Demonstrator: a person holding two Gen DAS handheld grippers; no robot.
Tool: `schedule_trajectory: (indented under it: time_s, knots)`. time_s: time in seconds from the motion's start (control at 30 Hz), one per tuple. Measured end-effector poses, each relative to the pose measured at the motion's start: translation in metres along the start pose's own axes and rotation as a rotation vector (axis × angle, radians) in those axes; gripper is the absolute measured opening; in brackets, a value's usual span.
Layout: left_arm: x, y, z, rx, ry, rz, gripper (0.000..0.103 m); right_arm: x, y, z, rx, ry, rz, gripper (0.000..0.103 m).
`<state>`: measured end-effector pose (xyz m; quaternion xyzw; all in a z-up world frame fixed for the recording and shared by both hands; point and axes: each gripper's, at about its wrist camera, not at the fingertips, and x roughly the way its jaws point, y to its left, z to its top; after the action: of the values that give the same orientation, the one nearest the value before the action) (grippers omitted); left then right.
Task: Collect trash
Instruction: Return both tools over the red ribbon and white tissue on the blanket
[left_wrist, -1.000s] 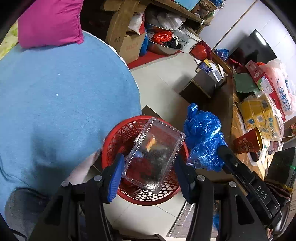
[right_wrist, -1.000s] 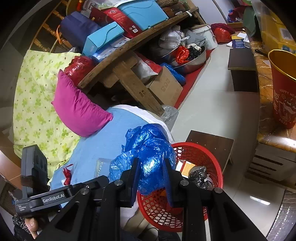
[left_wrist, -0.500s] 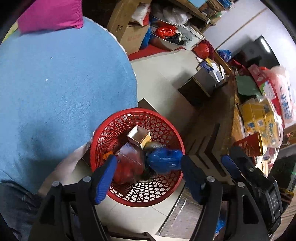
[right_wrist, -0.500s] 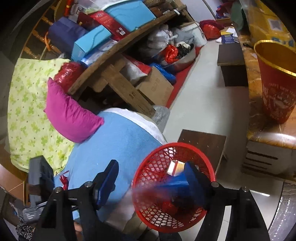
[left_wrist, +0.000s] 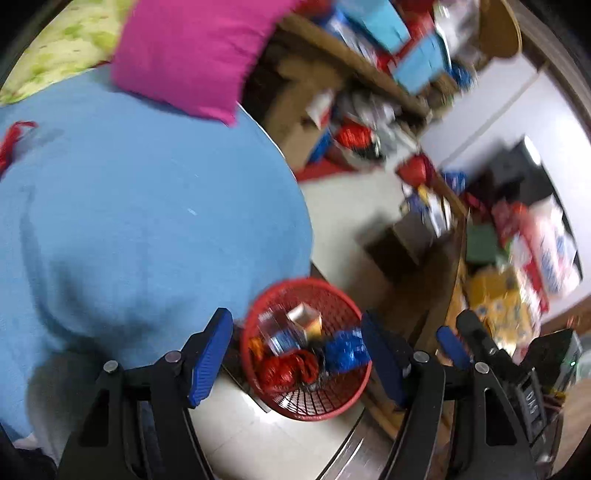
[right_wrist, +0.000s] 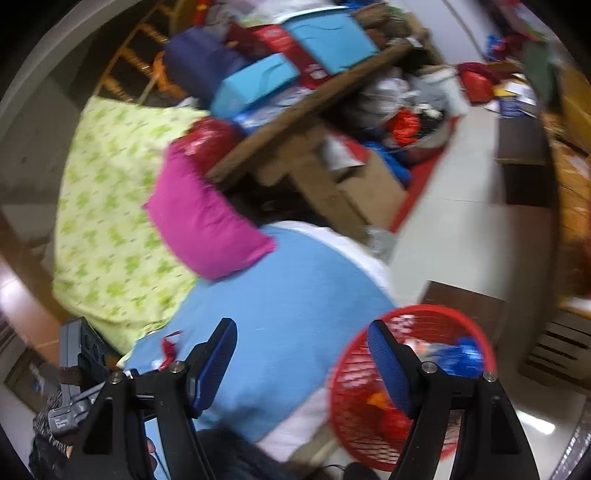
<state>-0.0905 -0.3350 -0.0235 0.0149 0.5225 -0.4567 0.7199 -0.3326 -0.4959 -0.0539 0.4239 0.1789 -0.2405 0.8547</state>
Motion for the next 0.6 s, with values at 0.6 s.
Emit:
schedule_trajectory:
  time_s: [0.6]
  knots:
    - [-0.189, 0.236, 0.01, -0.383, -0.338, 0.239, 0.073, 0.131, 0.259, -0.057, -0.312, 0.273, 0.423, 0.077]
